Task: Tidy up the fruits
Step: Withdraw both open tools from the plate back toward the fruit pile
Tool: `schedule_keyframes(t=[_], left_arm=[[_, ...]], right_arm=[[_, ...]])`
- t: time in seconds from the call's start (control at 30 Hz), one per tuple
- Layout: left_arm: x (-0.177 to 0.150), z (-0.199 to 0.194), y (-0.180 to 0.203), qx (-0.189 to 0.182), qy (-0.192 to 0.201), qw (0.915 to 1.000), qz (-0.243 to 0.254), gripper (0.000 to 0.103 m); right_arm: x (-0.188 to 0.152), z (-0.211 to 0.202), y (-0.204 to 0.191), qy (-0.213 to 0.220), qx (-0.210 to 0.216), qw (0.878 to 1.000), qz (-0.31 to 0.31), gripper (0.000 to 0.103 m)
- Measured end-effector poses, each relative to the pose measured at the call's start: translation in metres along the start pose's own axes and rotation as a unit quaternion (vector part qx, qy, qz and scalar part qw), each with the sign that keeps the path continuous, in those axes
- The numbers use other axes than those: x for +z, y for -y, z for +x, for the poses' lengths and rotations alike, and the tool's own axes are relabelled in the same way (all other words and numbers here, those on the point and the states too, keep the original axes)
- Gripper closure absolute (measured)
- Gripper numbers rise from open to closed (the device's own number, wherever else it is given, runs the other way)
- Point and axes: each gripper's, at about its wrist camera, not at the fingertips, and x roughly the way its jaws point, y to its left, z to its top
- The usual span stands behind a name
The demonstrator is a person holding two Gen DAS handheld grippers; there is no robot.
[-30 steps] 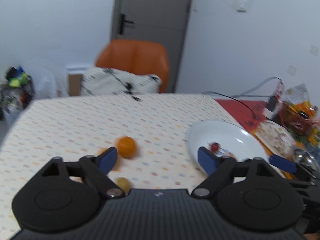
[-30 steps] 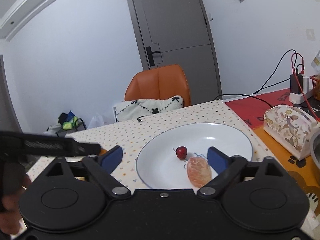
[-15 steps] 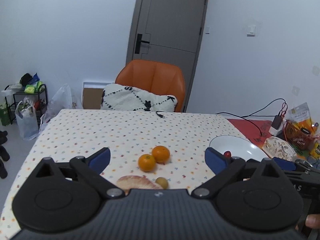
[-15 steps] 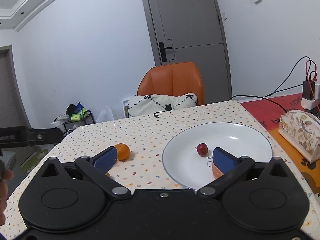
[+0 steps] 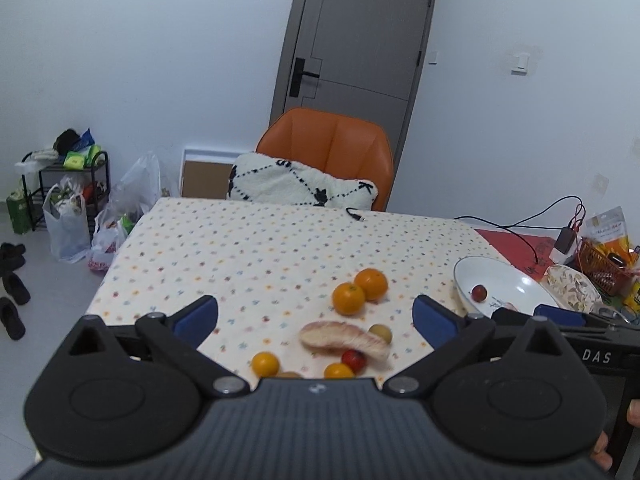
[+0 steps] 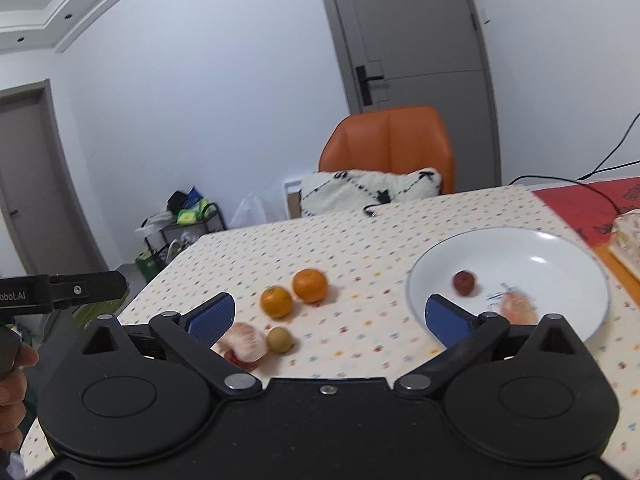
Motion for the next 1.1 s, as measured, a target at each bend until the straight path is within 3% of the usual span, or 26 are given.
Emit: schedule_keyframes(t=[0.3, 0.5, 0.73, 1.0, 1.1], left_arm=[[-0.006, -0.004, -0.024, 0.004, 0.002, 1.0000, 0.007, 0.001], [-0.013, -0.007, -0.039, -0.021, 0.008, 0.9997, -0.012, 0.001], [-0.023, -0.005, -0.054, -0.007, 0.009, 0.9995, -0.030, 0.003], [-0.032, 0.005, -0.069, -0.004, -0.008, 0.9986, -0.053, 0.014], [-0.035, 0.010, -0.070, -0.010, -0.017, 0.9984, -0.052, 0.029]], right_arm=[[-0.005, 0.012, -0.024, -0.053, 0.009, 0.999, -0.009, 0.000], [-0.011, 0.016, -0.039, -0.061, 0.011, 0.998, -0.025, 0.000], [-0.018, 0.031, -0.051, -0.080, 0.037, 0.996, -0.027, 0.006], [-0.020, 0.048, -0.068, -0.096, 0.046, 0.993, -0.046, 0.021], [-0.023, 0.052, -0.073, -0.102, 0.051, 0.992, -0.044, 0.024]])
